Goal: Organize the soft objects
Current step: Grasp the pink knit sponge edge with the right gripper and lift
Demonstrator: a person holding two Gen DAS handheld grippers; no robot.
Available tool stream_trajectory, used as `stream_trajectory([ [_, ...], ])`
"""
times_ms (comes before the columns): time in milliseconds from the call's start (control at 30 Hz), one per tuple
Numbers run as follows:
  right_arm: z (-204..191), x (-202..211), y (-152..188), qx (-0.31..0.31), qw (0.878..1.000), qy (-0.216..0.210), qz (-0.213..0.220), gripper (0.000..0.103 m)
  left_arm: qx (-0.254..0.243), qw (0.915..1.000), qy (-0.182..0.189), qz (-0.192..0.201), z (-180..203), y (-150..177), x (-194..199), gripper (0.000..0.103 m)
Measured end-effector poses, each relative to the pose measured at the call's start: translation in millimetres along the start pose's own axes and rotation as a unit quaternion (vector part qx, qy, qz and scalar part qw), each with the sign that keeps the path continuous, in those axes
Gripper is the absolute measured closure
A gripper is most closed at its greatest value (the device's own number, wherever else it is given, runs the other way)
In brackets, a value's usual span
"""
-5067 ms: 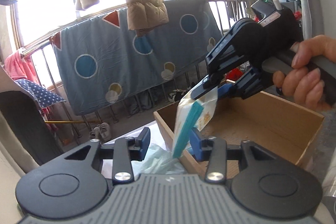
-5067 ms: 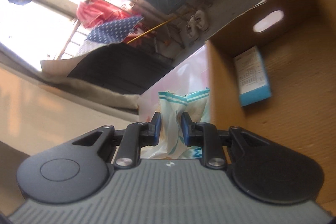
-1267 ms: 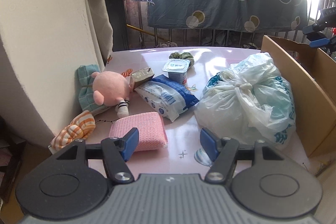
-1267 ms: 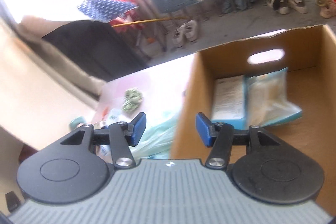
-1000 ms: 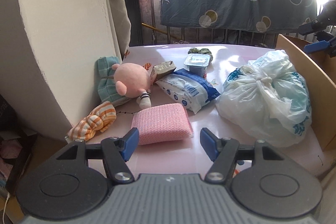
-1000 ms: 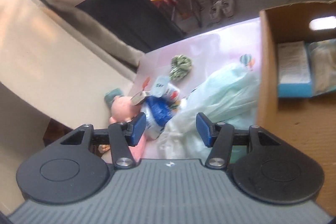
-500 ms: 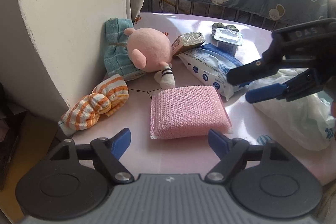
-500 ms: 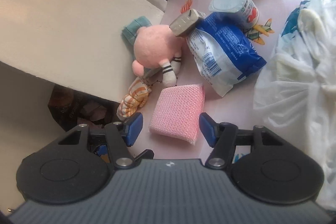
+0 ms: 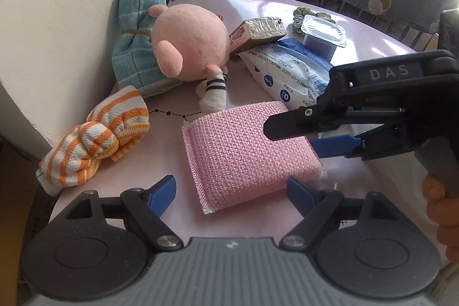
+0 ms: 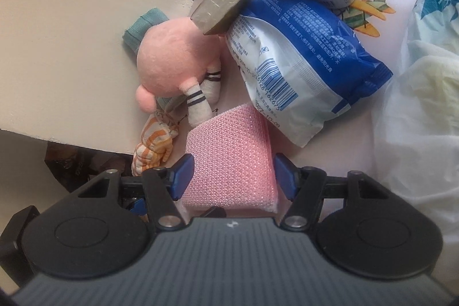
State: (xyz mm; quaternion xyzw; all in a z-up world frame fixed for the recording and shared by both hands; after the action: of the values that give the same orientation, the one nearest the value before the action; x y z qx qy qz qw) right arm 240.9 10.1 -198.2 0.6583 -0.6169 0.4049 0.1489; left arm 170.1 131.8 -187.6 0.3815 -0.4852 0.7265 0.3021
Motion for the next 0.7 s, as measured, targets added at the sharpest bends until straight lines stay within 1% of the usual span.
stream_trajectory([
  [133, 1.1, -0.9, 1.8, -0.004, 1.0, -0.004, 0.0, 0.055, -0.001, 1.0, -0.003, -0.003, 5.3, 2.9, -4.7, 0.021],
  [267, 4.9, 1.8, 3.7, -0.014, 1.0, -0.005, 0.001, 0.064, -0.011, 0.9998, -0.014, 0.012, 10.1, 3.6, -1.9, 0.022],
  [400, 5.2, 9.3, 5.4, -0.019, 1.0, -0.009, 0.004, 0.064, -0.023, 0.9993, -0.015, 0.027, 15.4, 4.1, 8.8, 0.023],
  [700, -8.3, 30.1, 10.1, -0.019, 0.999, -0.029, 0.015, 0.064, -0.029, 0.998, -0.009, 0.056, 22.2, 2.8, 41.5, 0.024],
])
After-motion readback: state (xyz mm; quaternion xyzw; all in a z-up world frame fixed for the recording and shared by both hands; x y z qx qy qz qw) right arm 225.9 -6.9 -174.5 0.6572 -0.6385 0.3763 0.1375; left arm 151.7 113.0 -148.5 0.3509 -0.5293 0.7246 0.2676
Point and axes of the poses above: each gripper's, at about its wrist camera, not at the fingertips, and x roughly against the way its jaws point, z to its right, y to its underside, the point moved 8 cm from there along -x, roughly the way its jaws point, and after that the axes turned 14 degrees about x, right-handed, at the moved point
